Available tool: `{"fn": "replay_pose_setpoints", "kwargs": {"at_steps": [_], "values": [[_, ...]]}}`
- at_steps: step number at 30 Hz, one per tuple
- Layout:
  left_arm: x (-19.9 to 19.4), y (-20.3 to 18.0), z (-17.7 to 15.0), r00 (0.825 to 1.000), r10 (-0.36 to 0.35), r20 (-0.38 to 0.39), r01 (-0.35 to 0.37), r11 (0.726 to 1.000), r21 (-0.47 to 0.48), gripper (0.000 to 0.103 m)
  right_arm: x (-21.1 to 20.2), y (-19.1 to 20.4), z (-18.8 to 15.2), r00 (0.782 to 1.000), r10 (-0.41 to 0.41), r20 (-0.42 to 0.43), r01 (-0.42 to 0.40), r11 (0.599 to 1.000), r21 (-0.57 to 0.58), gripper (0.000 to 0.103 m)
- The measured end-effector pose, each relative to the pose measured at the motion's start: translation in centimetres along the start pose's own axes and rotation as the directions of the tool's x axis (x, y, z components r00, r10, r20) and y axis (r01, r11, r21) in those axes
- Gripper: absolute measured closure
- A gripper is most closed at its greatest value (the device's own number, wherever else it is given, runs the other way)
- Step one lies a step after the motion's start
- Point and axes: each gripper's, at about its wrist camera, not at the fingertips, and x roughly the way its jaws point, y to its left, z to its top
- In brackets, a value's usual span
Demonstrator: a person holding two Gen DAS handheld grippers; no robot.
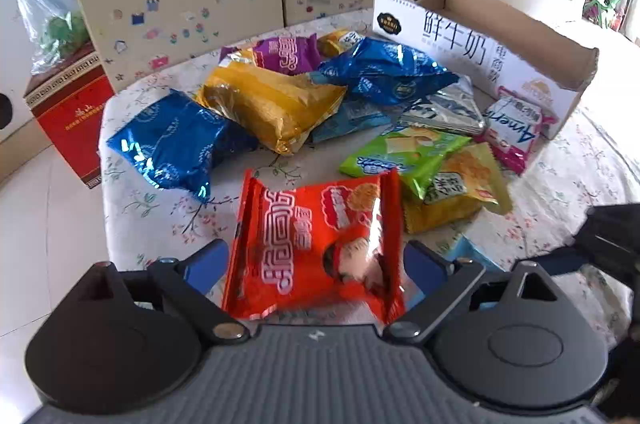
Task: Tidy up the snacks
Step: 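Close the left tool on the red bag while the right tool grasps the light-blue pack, then carry both bags over the cardboard box and open both tools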
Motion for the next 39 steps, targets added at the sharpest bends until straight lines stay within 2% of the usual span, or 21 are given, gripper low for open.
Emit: {"fn": "replay_pose_setpoints", "kwargs": {"at_steps": [2,6,9,12,13,14,16,25,33,39], "values": [[1.0,-0.1,0.5,1.0,0.001,-0.024,-0.001,1.0,0.026,0.004,0.0,-0.1,0.0,1.0,0.0,0.001,0.0,1.0,-0.001,0.016],[2.7,-0.7,1.2,0.998,-0.005,-0.068,0.01,0.997,0.071,0.003,-0.1,-0.3,0.0,1.0,0.003,0.003,-0.003,1.0,0.012,0.016],[3.4,-0.7,0.8,0.997,-0.022,-0.074,0.026,0.998,0.049,0.002,-0.1,-0.3,0.0,1.0,-0.004,0.004,0.004,1.0,0.013,0.018],[3.2,-0.3,0.6,0.997,-0.041,-0.059,0.042,0.999,0.008,0.012,-0.1,-0.5,0.3,1.0,-0.027,0.014,0.027,0.999,0.023,0.032],[3.0,-0.4,0.7,0.997,-0.047,-0.054,0.048,0.999,0.009,0.02,-0.2,-0.9,0.4,0.999,-0.038,0.027,0.037,0.998,0.042,0.042],[2.8,-0.4,0.8,0.998,-0.043,-0.051,0.043,0.999,0.007,0.027,-0.3,-1.2,0.5,0.999,-0.029,0.027,0.028,0.998,0.057,0.043],[2.6,-0.4,0.8,0.998,-0.043,-0.044,0.043,0.999,-0.003,0.032,-0.3,-1.5,0.6,0.999,-0.022,0.029,0.02,0.997,0.075,0.045],[0.9,-0.5,0.4,0.999,-0.044,-0.011,0.043,0.996,-0.081,0.033,-1.6,-2.7,0.4,0.999,0.019,0.037,-0.024,0.989,0.145,0.046],[-1.9,0.0,0.9,0.997,-0.023,0.07,0.031,0.992,-0.123,0.033,-4.8,-4.0,0.6,0.992,0.029,0.127,-0.052,0.981,0.188,0.045],[-3.2,-0.3,2.2,0.99,-0.007,0.14,0.026,0.99,-0.139,0.033,-7.1,-5.5,1.5,0.976,-0.012,0.216,-0.039,0.973,0.227,0.045]]}}
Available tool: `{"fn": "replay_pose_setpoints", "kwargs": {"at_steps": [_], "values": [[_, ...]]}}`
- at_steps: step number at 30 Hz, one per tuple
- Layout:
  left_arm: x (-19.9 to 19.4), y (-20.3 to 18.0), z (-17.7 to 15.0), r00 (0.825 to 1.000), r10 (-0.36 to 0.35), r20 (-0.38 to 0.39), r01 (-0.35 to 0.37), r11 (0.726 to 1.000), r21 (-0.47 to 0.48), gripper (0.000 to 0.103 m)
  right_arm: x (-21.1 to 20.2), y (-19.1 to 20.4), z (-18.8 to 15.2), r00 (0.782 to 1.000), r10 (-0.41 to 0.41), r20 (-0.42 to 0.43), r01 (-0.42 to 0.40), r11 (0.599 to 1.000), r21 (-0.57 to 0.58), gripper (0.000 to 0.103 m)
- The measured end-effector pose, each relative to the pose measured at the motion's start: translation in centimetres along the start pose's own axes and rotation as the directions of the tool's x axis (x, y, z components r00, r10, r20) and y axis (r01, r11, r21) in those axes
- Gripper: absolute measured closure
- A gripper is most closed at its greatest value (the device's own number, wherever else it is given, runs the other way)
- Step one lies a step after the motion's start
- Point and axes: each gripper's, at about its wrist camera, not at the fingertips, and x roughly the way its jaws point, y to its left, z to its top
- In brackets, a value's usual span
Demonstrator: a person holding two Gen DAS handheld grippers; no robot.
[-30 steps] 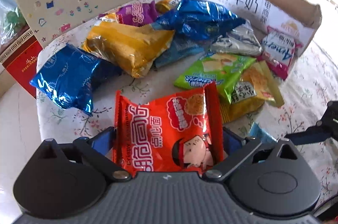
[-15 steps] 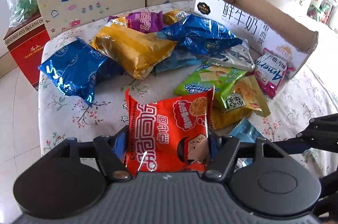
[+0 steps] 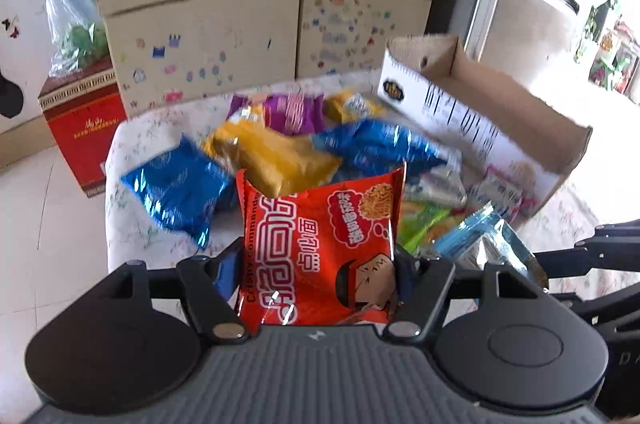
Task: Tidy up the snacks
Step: 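Carry both bags over the cardboard box and open both tools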
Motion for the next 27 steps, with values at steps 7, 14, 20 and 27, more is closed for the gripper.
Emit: {"fn": "replay_pose_setpoints", "kwargs": {"at_steps": [7,14,20,27], "values": [[-0.9,-1.6,1.6,0.996,-0.033,0.078,0.033,0.999,0.009,0.033,-2.0,-1.2,1.6,0.995,-0.038,0.091,0.036,0.999,0.019,0.045],[-1.3,-2.8,3.8,0.989,-0.069,0.132,0.069,0.998,0.003,0.033,-3.8,-3.7,4.1,0.981,-0.091,0.174,0.08,0.994,0.07,0.045],[-0.6,-4.1,6.0,0.981,-0.123,0.151,0.128,0.991,-0.025,0.033,-5.3,-7.0,6.4,0.957,-0.152,0.246,0.12,0.983,0.142,0.045],[1.2,-6.7,8.4,0.97,-0.185,0.158,0.187,0.982,0.002,0.033,-5.9,-12.2,8.0,0.936,-0.236,0.26,0.152,0.939,0.308,0.045]]}}
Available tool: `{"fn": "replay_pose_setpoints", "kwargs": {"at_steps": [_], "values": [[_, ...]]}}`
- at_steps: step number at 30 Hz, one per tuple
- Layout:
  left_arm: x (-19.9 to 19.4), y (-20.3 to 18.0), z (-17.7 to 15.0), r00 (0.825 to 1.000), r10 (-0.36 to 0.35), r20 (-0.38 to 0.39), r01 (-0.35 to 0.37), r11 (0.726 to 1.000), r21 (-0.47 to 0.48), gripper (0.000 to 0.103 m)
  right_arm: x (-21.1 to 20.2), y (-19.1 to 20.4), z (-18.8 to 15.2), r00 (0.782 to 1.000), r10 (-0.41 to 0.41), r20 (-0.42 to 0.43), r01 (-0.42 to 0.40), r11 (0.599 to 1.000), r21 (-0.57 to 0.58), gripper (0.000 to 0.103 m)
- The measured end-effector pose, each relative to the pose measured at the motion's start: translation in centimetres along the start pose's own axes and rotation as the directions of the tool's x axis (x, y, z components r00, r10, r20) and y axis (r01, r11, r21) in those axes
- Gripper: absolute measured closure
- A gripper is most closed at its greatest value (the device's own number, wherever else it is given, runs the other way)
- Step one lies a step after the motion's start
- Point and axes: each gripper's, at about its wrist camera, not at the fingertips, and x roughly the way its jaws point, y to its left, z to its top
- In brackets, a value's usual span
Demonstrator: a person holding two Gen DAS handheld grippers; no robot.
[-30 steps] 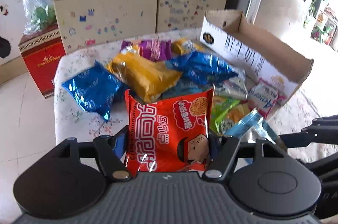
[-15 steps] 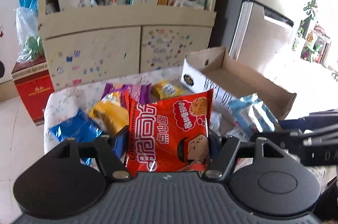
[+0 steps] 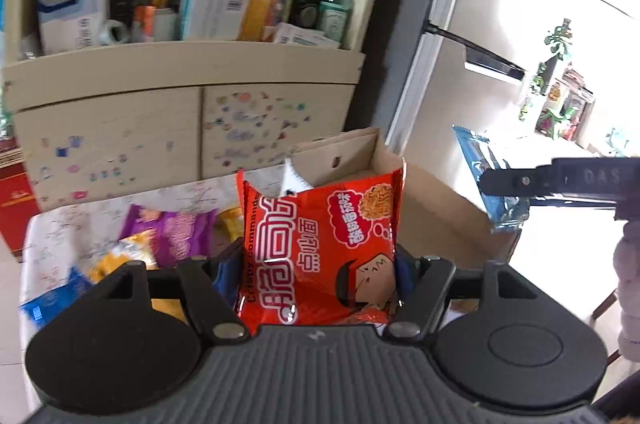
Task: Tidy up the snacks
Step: 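Carry both bags over the cardboard box and open both tools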
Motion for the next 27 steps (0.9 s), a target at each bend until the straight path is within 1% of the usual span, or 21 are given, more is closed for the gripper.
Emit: {"fn": "replay_pose_setpoints", "kwargs": {"at_steps": [1,2,4,12,17,19,21,22,23,26,27], "values": [[0.6,-0.3,0.3,1.0,-0.013,-0.007,0.013,1.0,-0.001,0.033,0.0,0.0,0.0,1.0,0.0,0.0,0.0,1.0,0.0,0.045],[1.2,-0.7,0.4,1.0,-0.021,-0.011,0.021,1.0,0.002,0.033,0.4,-1.4,0.5,1.0,-0.025,-0.003,0.025,0.998,0.058,0.045],[2.3,-1.4,0.8,0.999,-0.032,-0.016,0.032,0.999,0.013,0.033,0.7,-2.3,0.7,0.999,-0.045,-0.012,0.046,0.993,0.104,0.045],[6.6,-4.4,1.8,0.995,-0.09,-0.036,0.09,0.996,0.019,0.033,1.6,-4.3,1.1,0.995,-0.091,-0.033,0.096,0.979,0.18,0.045],[10.3,-6.3,2.4,0.991,-0.119,-0.055,0.119,0.993,-0.001,0.033,2.4,-5.5,1.5,0.994,-0.104,-0.045,0.111,0.966,0.233,0.045],[11.9,-7.0,2.4,0.991,-0.119,-0.065,0.119,0.993,-0.001,0.032,2.7,-5.7,1.7,0.992,-0.115,-0.045,0.122,0.963,0.24,0.045],[13.6,-7.7,2.2,0.989,-0.123,-0.083,0.124,0.992,0.005,0.031,3.0,-6.4,1.9,0.991,-0.121,-0.049,0.13,0.953,0.272,0.045],[14.3,-7.9,2.0,0.988,-0.122,-0.094,0.123,0.992,0.005,0.027,3.2,-6.7,1.9,0.992,-0.118,-0.052,0.128,0.95,0.286,0.044],[15.2,-8.2,1.8,0.987,-0.114,-0.116,0.116,0.993,0.007,0.02,3.5,-6.9,1.9,0.992,-0.114,-0.06,0.127,0.947,0.296,0.043],[16.8,-8.8,0.8,0.986,-0.066,-0.153,0.074,0.996,0.047,0.019,4.1,-7.3,2.0,0.99,-0.107,-0.088,0.13,0.936,0.328,0.039],[17.0,-9.0,0.4,0.987,-0.05,-0.155,0.061,0.996,0.069,0.019,4.2,-7.6,2.0,0.991,-0.096,-0.092,0.122,0.932,0.341,0.038]]}}
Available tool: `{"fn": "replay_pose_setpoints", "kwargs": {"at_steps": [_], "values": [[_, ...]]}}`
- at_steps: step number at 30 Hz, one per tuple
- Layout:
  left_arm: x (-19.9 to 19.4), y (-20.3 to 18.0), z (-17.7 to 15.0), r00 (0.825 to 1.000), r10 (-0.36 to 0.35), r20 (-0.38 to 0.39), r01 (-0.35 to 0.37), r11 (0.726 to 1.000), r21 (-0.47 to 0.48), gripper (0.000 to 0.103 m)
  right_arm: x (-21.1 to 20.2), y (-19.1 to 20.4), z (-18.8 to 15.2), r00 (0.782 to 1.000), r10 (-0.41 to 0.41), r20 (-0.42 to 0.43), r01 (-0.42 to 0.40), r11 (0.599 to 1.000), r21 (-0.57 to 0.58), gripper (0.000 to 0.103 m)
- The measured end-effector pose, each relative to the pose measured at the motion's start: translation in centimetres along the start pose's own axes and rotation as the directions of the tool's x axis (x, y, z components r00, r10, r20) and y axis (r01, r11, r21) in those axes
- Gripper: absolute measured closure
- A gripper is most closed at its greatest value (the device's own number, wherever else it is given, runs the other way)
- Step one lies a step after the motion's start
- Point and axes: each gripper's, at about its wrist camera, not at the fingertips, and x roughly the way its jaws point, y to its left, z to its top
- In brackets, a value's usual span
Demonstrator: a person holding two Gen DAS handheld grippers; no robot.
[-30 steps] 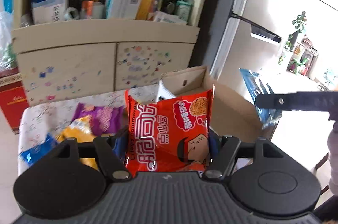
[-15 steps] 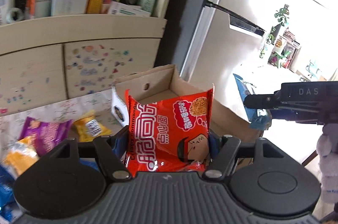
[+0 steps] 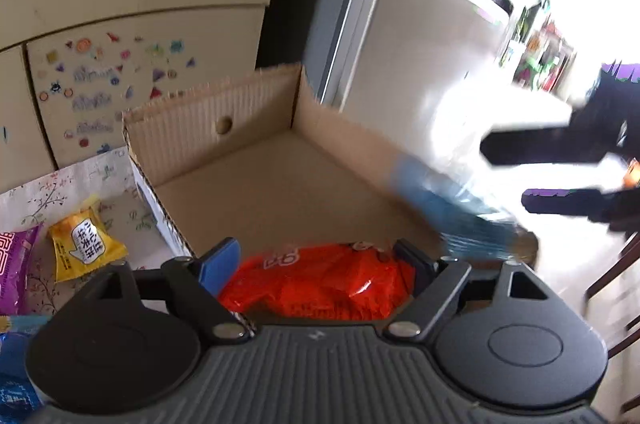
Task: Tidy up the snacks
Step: 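Carry both bags over the cardboard box and open both tools, then withdraw both tools from the box back toward the snack pile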
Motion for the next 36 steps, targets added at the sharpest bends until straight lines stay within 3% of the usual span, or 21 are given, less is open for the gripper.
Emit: {"fn": "replay_pose_setpoints", "kwargs": {"at_steps": [4,11,21,25,31,36], "values": [[-0.1,-1.4,-1.2,0.999,0.034,-0.01,-0.033,0.994,0.105,0.018,0.1,-0.7,0.0,1.0,0.017,-0.02,-0.016,0.999,0.049,0.033],[-1.4,-2.1,-2.4,0.999,0.042,-0.02,-0.039,0.988,0.148,0.017,0.9,-1.1,-0.6,0.997,0.008,-0.083,-0.002,0.997,0.083,0.028],[-2.7,-2.3,-3.7,0.997,0.048,-0.066,-0.029,0.964,0.264,0.017,1.0,-0.6,-1.2,0.994,0.02,-0.11,-0.015,0.999,0.045,0.025],[-3.6,-2.5,-4.3,0.996,0.039,-0.074,-0.013,0.947,0.321,0.017,2.0,-0.2,-1.4,0.988,0.015,-0.156,-0.014,1.0,0.006,0.016],[-6.6,-0.5,-3.0,0.997,-0.061,-0.038,0.066,0.983,0.173,0.016,3.6,-1.8,-2.2,0.969,0.045,-0.242,-0.023,0.995,0.095,0.016],[-10.0,1.6,-2.2,0.999,-0.054,-0.002,0.054,0.989,0.137,0.01,2.9,-1.3,-3.0,0.968,0.032,-0.248,-0.021,0.999,0.047,0.016]]}}
